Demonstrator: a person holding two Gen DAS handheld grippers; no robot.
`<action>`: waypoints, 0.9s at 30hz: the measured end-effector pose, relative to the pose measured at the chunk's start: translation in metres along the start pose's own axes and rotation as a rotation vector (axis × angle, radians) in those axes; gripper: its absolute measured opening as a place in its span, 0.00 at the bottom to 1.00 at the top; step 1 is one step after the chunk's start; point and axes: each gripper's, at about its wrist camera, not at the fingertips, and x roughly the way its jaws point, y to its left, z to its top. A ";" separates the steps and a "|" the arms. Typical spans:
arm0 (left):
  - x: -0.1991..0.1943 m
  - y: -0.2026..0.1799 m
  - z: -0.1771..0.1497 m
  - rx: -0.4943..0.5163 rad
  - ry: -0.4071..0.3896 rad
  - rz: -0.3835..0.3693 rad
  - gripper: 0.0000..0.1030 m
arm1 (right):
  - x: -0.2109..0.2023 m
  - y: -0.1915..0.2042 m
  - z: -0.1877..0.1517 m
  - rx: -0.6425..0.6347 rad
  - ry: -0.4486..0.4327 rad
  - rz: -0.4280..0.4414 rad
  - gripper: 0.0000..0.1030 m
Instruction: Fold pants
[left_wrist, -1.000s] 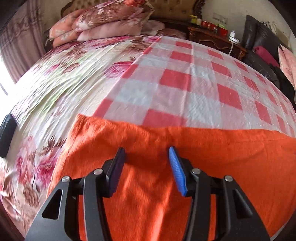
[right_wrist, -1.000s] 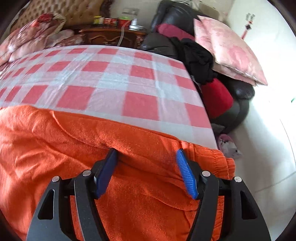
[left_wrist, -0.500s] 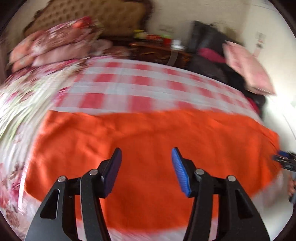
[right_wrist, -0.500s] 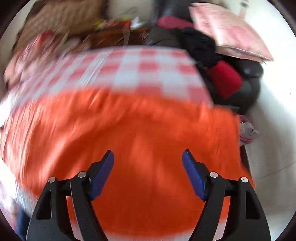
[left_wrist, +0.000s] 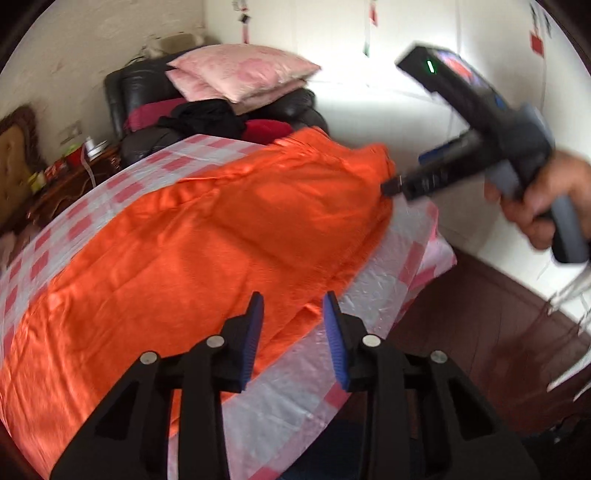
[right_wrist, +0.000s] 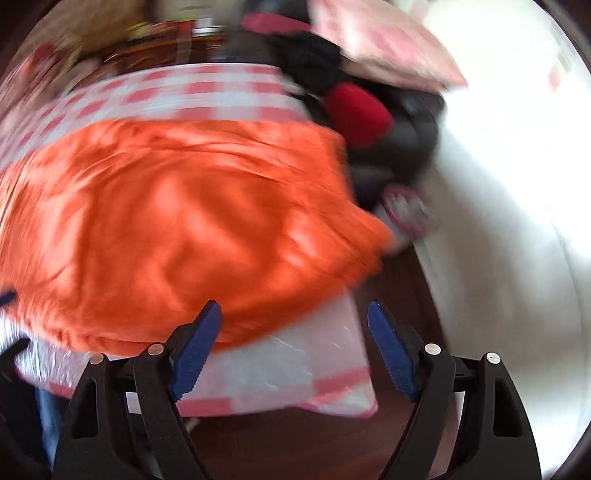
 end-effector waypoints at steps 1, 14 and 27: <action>0.009 -0.003 0.000 0.011 0.014 0.010 0.26 | 0.003 -0.011 -0.001 0.047 0.017 0.006 0.73; 0.006 -0.012 0.012 0.066 0.002 0.057 0.01 | 0.008 0.007 -0.011 -0.011 0.031 0.034 0.67; 0.019 -0.021 -0.002 0.124 0.048 0.075 0.01 | -0.006 -0.009 0.003 0.140 0.011 0.209 0.65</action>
